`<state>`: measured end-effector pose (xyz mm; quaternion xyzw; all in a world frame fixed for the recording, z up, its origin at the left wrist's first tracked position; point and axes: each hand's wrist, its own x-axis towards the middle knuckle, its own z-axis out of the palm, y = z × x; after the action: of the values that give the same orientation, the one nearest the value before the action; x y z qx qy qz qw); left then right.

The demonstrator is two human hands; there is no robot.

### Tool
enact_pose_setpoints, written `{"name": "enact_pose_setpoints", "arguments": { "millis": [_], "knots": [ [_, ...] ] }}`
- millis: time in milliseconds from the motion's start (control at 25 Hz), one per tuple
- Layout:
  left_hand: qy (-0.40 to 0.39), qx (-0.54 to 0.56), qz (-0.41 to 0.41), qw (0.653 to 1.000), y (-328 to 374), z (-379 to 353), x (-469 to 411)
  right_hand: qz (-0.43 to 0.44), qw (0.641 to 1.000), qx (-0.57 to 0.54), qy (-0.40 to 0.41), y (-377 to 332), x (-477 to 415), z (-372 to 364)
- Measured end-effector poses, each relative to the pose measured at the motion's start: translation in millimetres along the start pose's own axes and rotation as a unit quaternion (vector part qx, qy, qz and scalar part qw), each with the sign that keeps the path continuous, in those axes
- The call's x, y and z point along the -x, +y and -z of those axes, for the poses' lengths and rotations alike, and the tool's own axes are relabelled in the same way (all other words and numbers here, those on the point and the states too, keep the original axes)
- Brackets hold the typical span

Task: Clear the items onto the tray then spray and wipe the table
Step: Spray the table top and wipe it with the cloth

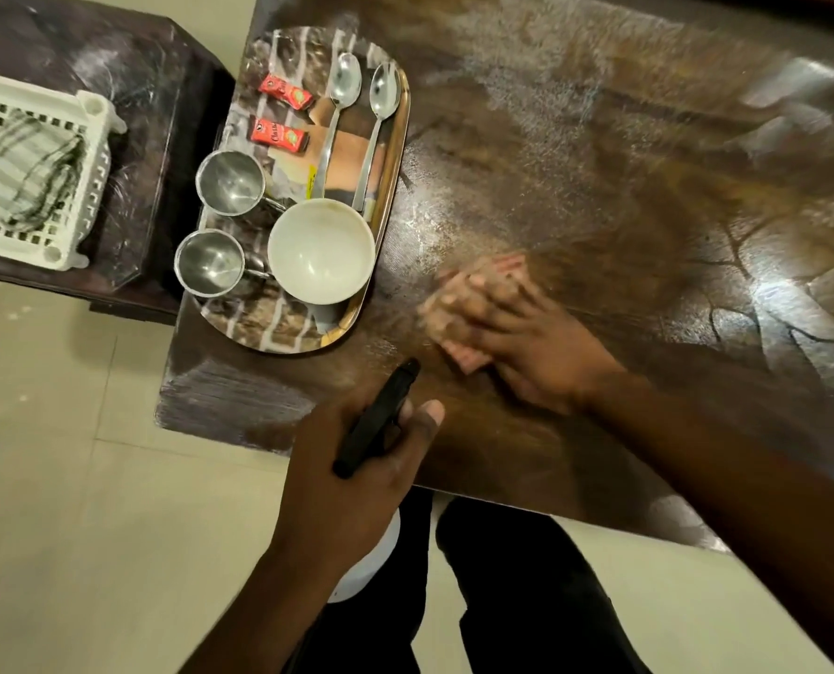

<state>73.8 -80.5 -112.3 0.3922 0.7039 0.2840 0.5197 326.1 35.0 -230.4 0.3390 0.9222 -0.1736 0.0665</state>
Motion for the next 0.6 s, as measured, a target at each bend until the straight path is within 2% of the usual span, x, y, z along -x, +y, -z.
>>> {"name": "enact_pose_setpoints", "arguments": {
  "millis": [40, 120, 200, 240, 280, 360, 400, 440, 480, 520, 560, 600],
  "knots": [
    [-0.003, 0.002, -0.003, 1.0, 1, -1, -3, -0.092, 0.995, -0.026, 0.034, 20, -9, 12],
    [0.005, 0.001, -0.006, 1.0, 6, -5, -8, -0.256, 0.955, -0.1, 0.112, 27, -39, 27],
    [0.013, -0.005, -0.022, 1.0, 9, -10, -16, -0.34, 0.921, -0.117, 0.15, 2, -67, 24],
    [0.013, -0.006, -0.032, 0.999, 11, -11, -19, -0.338, 0.923, -0.105, 0.151, -18, -71, 14],
    [0.015, -0.003, -0.039, 0.999, 14, -13, -24, -0.295, 0.942, -0.09, 0.135, -39, -64, 2],
    [0.029, -0.007, -0.043, 0.999, 23, -17, -34, -0.118, 0.99, -0.057, 0.049, -71, -32, -21],
    [0.035, -0.014, -0.041, 0.998, 28, -20, -39, -0.004, 0.999, -0.039, -0.001, -73, -15, -25],
    [0.037, -0.015, -0.04, 0.998, 33, -24, -44, 0.104, 0.994, -0.018, -0.038, -61, -3, -25],
    [0.033, -0.008, -0.042, 0.999, 39, -27, -49, 0.176, 0.983, 0.006, -0.062, -39, 1, -18],
    [0.03, -0.002, -0.045, 0.999, 43, -30, -52, 0.196, 0.978, 0.029, -0.067, -15, 1, -9],
    [0.025, 0.002, -0.046, 0.999, 48, -31, -56, 0.171, 0.983, 0.036, -0.05, 12, -3, 0],
    [0.019, 0.006, -0.043, 0.999, 54, -34, -60, 0.108, 0.994, 0.029, -0.018, 43, -9, 10]
  ]
}}
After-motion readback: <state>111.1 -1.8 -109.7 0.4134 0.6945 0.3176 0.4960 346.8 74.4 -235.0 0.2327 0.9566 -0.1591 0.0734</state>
